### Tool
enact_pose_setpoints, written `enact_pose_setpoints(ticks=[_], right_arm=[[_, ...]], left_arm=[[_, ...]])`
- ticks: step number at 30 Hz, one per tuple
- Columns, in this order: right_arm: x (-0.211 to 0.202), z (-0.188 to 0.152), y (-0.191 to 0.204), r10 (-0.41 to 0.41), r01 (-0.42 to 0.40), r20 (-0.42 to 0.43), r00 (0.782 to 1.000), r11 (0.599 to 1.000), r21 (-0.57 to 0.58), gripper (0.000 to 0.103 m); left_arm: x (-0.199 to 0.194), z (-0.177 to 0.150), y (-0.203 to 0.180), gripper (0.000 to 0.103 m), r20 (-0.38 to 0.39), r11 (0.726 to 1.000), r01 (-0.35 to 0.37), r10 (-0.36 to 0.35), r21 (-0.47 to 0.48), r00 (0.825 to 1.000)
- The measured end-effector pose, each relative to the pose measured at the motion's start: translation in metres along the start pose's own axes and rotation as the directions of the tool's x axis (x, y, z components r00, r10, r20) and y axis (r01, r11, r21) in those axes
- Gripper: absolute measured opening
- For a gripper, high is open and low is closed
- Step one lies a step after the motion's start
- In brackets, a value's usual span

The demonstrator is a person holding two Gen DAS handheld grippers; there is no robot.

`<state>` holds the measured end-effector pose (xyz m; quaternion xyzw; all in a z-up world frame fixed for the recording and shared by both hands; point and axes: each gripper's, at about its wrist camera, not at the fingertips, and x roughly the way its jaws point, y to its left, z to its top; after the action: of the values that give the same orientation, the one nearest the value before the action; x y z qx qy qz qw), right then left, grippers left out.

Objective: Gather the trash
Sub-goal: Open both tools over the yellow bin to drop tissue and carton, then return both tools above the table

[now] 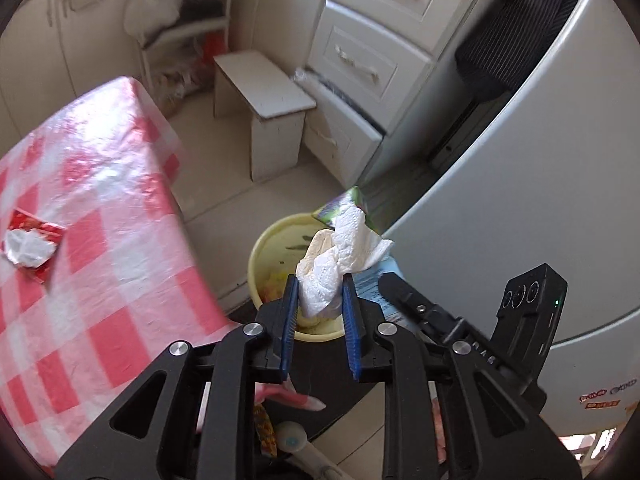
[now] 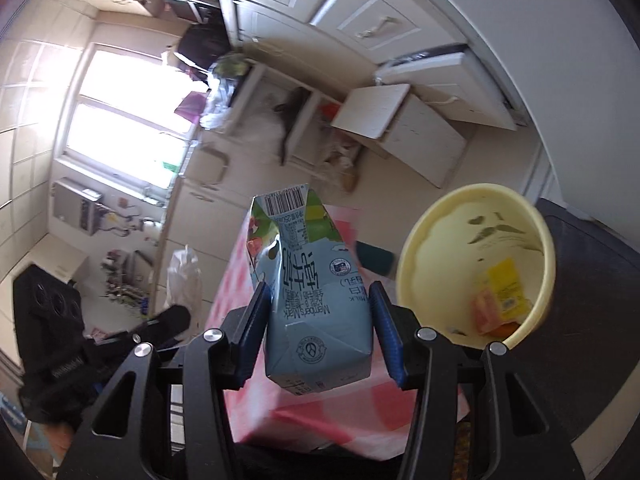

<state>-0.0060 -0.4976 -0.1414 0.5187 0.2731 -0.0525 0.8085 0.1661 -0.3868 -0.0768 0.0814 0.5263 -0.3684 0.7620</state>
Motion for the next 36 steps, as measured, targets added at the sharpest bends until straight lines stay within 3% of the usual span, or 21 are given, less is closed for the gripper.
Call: enact_pose_setpoints(ticks=[2, 5, 9, 13, 19, 26, 36], right_arm=[[0.011, 0.005, -0.012, -0.059, 0.06, -0.013, 0.998, 0.998, 0.021, 0.052], [0.014, 0.012, -0.027, -0.107, 0.107, -0.005, 0.994, 0.991, 0.078, 0.063], [0.004, 0.011, -0.026, -0.104, 0.103, 0.01, 0.995, 0.991, 0.089, 0.066], [-0.008, 0.006, -0.01, -0.091, 0.089, 0.027, 0.995, 0.994, 0.068, 0.067], [-0.019, -0.004, 0.042, -0.081, 0.085, 0.051, 0.995, 0.994, -0.063, 0.072], [-0.029, -0.026, 0.119, -0.047, 0.067, 0.079, 0.996, 0.961, -0.269, 0.081], [-0.018, -0.065, 0.185, -0.007, 0.019, 0.031, 0.999, 0.912, -0.41, 0.084]], left_arm=[[0.029, 0.011, -0.003, 0.037, -0.061, 1.0, -0.015, 0.015, -0.005, 0.998], [0.043, 0.02, 0.0, 0.047, -0.072, 0.999, -0.032, 0.03, -0.032, 0.997], [0.017, 0.016, 0.0, 0.061, 0.04, 0.997, -0.079, 0.079, -0.006, 0.996], [-0.02, 0.0, 0.003, 0.074, 0.161, 0.982, -0.185, 0.179, 0.024, 0.971], [-0.071, -0.028, 0.026, 0.077, 0.239, 0.967, -0.253, 0.249, -0.012, 0.939], [-0.126, -0.06, 0.064, 0.083, 0.308, 0.949, -0.296, 0.315, -0.106, 0.898], [-0.18, -0.109, 0.124, 0.085, 0.34, 0.919, -0.307, 0.38, -0.249, 0.861]])
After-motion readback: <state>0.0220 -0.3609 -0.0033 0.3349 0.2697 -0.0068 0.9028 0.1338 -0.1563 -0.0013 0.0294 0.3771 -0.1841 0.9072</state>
